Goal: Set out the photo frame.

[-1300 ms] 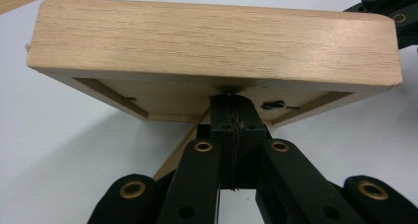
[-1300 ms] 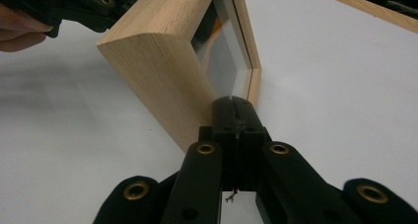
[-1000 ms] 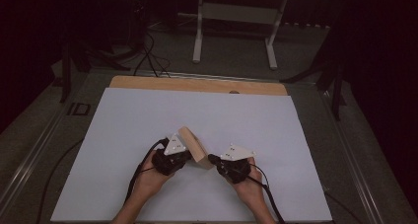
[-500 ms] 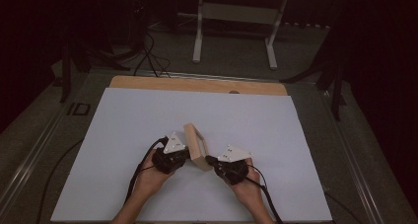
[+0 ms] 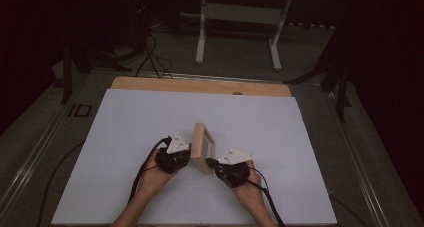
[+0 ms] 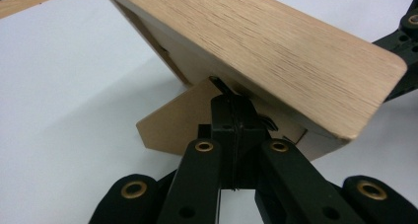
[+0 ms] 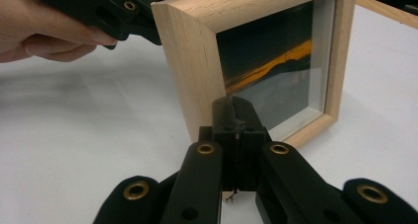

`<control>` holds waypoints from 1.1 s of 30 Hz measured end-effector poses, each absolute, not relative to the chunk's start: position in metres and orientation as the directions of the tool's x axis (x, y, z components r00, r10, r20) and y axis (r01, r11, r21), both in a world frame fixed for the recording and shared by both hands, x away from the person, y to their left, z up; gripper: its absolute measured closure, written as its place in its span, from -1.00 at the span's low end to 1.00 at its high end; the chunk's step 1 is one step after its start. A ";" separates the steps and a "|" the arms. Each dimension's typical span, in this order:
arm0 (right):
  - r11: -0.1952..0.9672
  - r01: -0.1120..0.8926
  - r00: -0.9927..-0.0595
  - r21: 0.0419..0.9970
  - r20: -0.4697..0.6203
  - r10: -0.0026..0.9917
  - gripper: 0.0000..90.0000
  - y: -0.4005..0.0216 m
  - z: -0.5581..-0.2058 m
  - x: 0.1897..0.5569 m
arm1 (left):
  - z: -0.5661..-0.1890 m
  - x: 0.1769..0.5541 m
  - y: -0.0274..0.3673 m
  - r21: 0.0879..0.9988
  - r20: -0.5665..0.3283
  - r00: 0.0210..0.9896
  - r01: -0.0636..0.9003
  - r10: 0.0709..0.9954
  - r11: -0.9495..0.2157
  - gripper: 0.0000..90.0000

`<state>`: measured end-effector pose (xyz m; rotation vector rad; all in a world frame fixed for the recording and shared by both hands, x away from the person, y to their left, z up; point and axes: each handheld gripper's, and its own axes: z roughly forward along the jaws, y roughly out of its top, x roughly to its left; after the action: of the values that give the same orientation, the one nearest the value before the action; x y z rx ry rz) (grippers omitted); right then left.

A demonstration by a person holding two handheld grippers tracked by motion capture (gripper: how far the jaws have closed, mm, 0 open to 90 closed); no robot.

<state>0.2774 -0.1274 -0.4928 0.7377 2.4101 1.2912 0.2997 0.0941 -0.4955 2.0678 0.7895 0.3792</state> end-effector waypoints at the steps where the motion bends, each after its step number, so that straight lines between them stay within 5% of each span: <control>1: 0.463 0.295 -0.821 0.836 -0.026 0.570 1.00 -0.128 -0.493 0.278 | -0.496 0.300 0.094 0.817 -0.024 0.753 0.394 0.657 -0.422 0.99; 29: 0.462 0.295 -0.821 0.837 -0.026 0.571 1.00 -0.124 -0.493 0.278 | -0.499 0.309 0.094 0.828 -0.073 0.762 0.406 0.644 -0.387 0.99; 33: 0.468 0.292 -0.824 0.834 -0.028 0.566 0.95 -0.125 -0.493 0.278 | -0.499 0.310 0.095 0.822 -0.073 0.756 0.415 0.650 -0.390 0.85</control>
<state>0.2780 -0.1254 -0.4928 0.7299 2.4188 1.2877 0.3097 0.0951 -0.4991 2.0383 0.8004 0.3246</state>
